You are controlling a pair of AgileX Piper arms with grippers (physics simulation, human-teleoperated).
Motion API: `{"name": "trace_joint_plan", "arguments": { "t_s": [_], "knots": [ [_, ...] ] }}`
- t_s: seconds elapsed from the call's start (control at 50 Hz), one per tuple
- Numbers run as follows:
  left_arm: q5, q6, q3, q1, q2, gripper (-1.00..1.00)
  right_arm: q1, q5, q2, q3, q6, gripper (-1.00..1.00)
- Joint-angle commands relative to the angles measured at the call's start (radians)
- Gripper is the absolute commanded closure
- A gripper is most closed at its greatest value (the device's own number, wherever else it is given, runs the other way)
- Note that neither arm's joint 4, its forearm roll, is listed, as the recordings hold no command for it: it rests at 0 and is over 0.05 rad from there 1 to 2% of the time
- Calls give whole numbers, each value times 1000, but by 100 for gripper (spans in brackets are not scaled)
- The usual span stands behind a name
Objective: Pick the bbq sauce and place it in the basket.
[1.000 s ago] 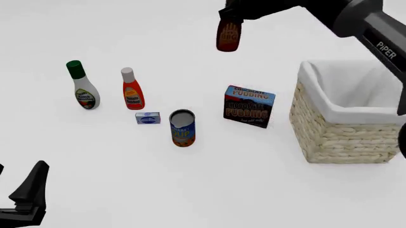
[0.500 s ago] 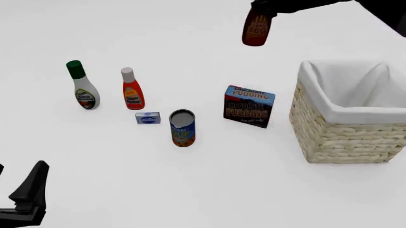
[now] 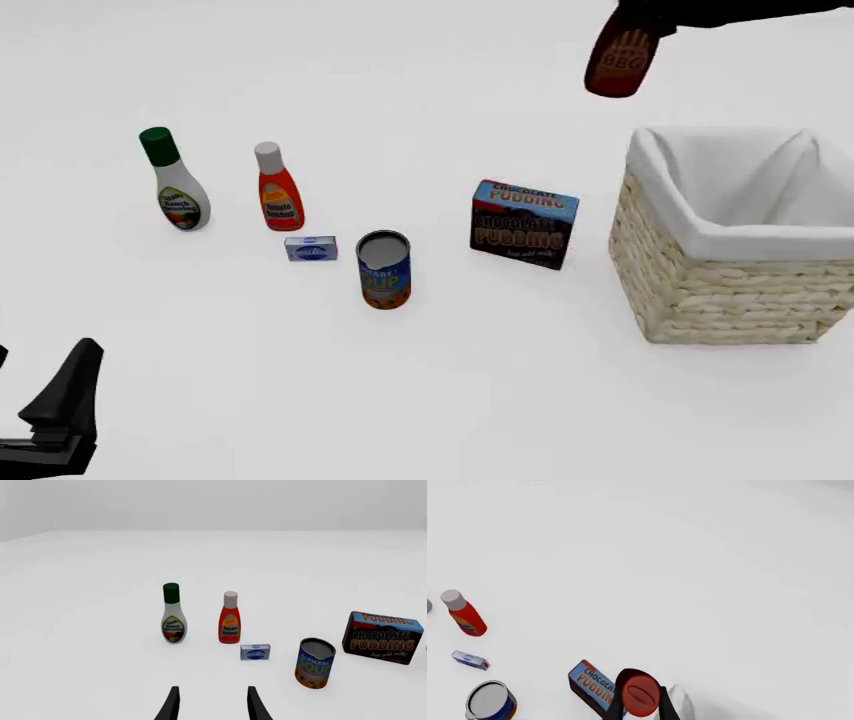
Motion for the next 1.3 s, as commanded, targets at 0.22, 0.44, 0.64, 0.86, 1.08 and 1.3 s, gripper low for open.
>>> {"name": "trace_joint_plan", "arguments": {
  "t_s": [0.22, 0.44, 0.64, 0.86, 1.08, 1.3],
  "knots": [
    [0, 0, 0, 0, 0, -100, -124, -9, -139, 122, 15, 100],
    [0, 0, 0, 0, 0, -100, -186, -14, -195, 188, 10, 100],
    [0, 0, 0, 0, 0, -100, -245, -10, -251, 252, 3, 100],
    [0, 0, 0, 0, 0, -100, -306, -43, -270, 318, 5, 100],
    [0, 0, 0, 0, 0, -100, -367, -86, -262, 374, 10, 100],
    [0, 0, 0, 0, 0, -100, -403, -144, -233, 431, 4, 100]
  ]
}}
